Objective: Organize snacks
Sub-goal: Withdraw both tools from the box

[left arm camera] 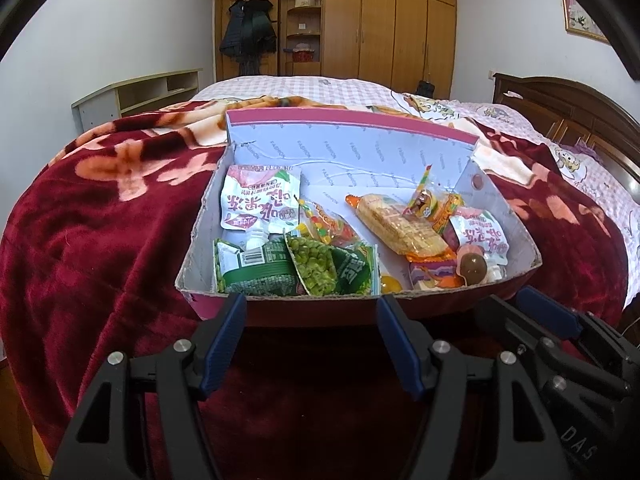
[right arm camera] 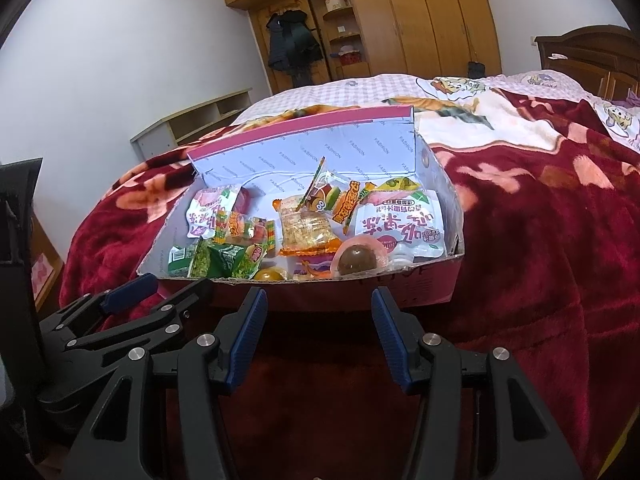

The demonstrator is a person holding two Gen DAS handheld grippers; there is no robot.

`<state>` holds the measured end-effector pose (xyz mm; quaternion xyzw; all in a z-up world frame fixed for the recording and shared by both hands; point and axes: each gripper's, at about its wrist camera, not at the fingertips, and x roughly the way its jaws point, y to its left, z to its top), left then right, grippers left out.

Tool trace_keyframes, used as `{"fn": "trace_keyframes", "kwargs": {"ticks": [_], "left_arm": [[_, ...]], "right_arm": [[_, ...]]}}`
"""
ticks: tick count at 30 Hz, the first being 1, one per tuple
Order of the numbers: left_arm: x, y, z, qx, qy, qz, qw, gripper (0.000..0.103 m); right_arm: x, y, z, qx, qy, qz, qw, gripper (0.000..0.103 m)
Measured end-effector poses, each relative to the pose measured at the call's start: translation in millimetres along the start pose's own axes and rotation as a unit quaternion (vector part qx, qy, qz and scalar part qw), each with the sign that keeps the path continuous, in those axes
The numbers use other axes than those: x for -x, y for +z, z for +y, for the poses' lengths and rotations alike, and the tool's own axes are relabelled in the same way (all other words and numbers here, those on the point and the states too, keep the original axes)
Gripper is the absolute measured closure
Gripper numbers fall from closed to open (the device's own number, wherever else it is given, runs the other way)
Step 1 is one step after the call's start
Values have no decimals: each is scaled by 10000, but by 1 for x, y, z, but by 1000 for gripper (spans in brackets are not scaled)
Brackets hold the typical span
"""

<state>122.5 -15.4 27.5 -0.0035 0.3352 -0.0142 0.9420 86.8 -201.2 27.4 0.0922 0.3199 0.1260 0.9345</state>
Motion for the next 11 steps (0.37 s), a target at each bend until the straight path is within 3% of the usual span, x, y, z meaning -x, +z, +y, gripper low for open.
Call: {"fn": "trace_keyframes", "kwargs": {"ticks": [11], "left_arm": [[0, 0, 0, 43, -19, 56, 10000, 32]], "right_arm": [[0, 0, 0, -5, 5, 7, 10000, 47]]}}
